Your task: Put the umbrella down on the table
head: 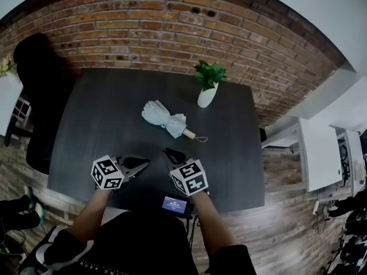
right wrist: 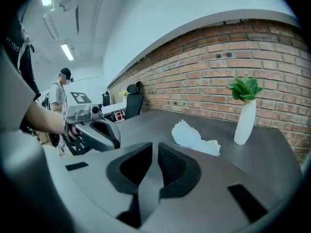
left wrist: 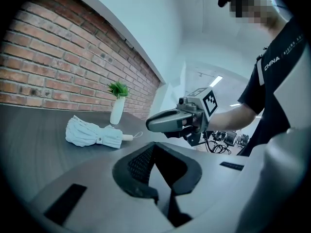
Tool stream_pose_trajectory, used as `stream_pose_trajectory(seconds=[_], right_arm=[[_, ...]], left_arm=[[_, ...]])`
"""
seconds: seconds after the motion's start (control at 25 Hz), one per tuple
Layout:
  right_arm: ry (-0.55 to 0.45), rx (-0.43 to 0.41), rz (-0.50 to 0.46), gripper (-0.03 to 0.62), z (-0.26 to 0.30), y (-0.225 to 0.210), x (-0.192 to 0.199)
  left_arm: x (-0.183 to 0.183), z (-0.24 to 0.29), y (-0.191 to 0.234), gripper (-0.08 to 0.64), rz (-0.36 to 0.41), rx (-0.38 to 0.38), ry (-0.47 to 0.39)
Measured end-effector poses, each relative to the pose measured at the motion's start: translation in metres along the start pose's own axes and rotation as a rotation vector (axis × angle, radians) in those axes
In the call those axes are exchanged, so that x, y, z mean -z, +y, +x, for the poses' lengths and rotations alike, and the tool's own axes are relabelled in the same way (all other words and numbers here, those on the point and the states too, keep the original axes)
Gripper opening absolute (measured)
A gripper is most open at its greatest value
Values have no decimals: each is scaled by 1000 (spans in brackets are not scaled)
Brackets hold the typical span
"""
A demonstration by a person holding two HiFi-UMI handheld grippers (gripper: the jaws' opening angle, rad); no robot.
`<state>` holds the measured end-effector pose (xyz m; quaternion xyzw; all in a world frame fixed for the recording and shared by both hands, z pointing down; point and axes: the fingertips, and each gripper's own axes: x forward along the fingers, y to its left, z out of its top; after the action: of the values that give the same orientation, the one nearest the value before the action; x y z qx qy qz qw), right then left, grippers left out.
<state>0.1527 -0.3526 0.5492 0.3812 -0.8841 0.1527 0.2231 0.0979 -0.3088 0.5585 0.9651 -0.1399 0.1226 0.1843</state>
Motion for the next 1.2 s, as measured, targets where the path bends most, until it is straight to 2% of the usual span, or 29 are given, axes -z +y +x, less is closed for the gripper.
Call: stream_pose_trajectory(seconds=[0.12, 0.32, 0.44, 1.2], right_arm=[[-48, 29, 60, 10, -8, 3, 2], [-77, 33, 106, 8, -14, 7, 5], [-81, 4, 125, 8, -15, 10, 3], [-38, -8, 104, 8, -6, 8, 1]], left_arm=[[5, -3, -10, 2, 2, 13, -9], [11, -5, -18, 2, -9, 22, -19], [9, -5, -19, 2, -14, 20, -24], [4, -1, -10, 2, -34, -16, -18]])
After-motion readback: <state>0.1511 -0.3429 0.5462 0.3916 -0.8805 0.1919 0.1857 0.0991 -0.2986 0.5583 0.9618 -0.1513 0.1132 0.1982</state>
